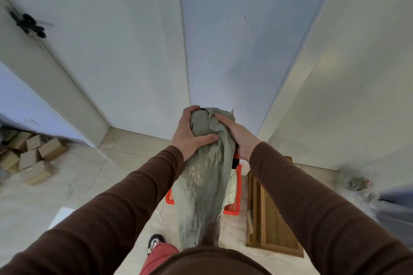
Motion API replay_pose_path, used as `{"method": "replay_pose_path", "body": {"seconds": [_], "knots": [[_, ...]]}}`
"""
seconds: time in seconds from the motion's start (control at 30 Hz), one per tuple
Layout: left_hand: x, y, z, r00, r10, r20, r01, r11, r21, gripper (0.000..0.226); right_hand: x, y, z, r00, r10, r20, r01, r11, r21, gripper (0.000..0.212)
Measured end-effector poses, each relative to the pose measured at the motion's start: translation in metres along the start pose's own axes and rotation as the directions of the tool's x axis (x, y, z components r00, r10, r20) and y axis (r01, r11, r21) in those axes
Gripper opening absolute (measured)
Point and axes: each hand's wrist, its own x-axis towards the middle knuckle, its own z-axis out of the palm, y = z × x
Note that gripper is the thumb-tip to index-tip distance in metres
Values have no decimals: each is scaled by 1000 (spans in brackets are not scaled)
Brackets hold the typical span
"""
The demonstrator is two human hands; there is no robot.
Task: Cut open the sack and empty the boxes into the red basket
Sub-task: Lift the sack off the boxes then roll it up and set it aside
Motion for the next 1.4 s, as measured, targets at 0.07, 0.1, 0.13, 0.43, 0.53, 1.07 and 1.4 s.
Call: {"method": "replay_pose_path", "body": {"seconds": [0.07,0.1,0.13,0.43,0.53,1.07,1.4], "knots": [[5,0,-3,999,-38,2,38,999,-5,84,-2,-1,-3,997,-81,-22,76,986,-149,63],[7,0,-4,998,-65,5,65,998,-9,82,-4,-2,-4,987,-149,-54,131,961,-243,68],[9,0,-6,996,-94,3,94,995,-13,82,-5,-3,-6,972,-223,-80,185,924,-335,75],[31,11,-20,958,-285,-20,282,955,-88,98,-13,1,-15,910,-395,130,415,846,-336,151],[35,15,-17,936,-353,2,350,927,-136,95,-6,5,-17,914,-386,123,404,856,-323,141],[3,-2,-2,999,-31,35,32,999,-21,131,1,-2,-5,999,-9,-44,8,1000,-20,61],[6,-10,-24,989,-104,-104,99,994,-50,91,-6,8,-13,930,-273,-246,139,881,-453,98]]}}
